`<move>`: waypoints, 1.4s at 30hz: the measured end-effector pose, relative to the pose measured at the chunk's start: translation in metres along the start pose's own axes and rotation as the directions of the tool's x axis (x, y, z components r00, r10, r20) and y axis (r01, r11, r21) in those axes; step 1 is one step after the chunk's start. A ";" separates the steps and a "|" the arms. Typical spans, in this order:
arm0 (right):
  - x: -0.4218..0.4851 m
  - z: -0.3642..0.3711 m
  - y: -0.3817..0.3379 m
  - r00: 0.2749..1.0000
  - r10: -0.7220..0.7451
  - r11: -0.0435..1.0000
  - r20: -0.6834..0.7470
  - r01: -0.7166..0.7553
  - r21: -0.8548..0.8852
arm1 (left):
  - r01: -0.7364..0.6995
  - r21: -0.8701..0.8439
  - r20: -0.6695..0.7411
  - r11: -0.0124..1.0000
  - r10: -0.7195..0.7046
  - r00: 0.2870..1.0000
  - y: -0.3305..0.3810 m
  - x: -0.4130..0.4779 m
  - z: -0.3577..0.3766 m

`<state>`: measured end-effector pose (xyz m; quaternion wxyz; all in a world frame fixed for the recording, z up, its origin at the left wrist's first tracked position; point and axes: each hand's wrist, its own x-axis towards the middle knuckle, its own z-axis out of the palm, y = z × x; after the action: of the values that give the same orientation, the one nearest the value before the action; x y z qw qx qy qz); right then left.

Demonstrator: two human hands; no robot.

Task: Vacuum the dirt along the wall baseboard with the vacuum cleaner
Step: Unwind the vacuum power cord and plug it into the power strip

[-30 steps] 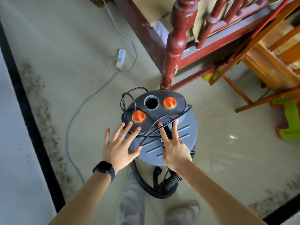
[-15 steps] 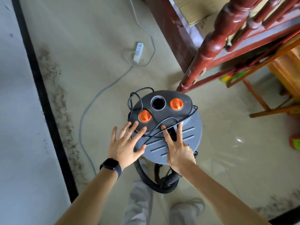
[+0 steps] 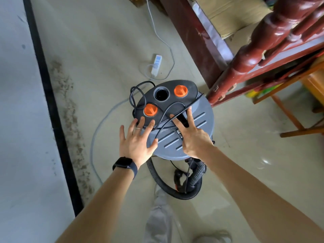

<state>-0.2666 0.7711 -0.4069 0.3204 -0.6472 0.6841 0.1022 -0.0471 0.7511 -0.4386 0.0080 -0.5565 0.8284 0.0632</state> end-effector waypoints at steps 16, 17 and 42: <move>0.016 0.009 -0.007 0.978 0.132 0.977 -0.161 -0.101 0.187 | -0.160 0.152 -0.014 0.975 0.164 0.986 -0.023 0.056 -0.031; 0.013 0.011 -0.008 0.962 0.179 0.951 -0.208 -0.115 0.286 | -0.161 0.166 -0.003 0.973 0.163 0.987 -0.023 0.058 -0.034; -0.029 -0.189 -0.191 0.881 0.358 -0.311 0.309 -0.199 0.929 | 0.309 -0.898 0.395 0.313 0.266 0.879 -0.107 0.185 -0.380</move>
<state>-0.1440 0.6632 -0.1917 0.6288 0.0273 0.6496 -0.4264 0.0034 0.4975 -0.0870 -0.1158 -0.4307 0.5929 0.6705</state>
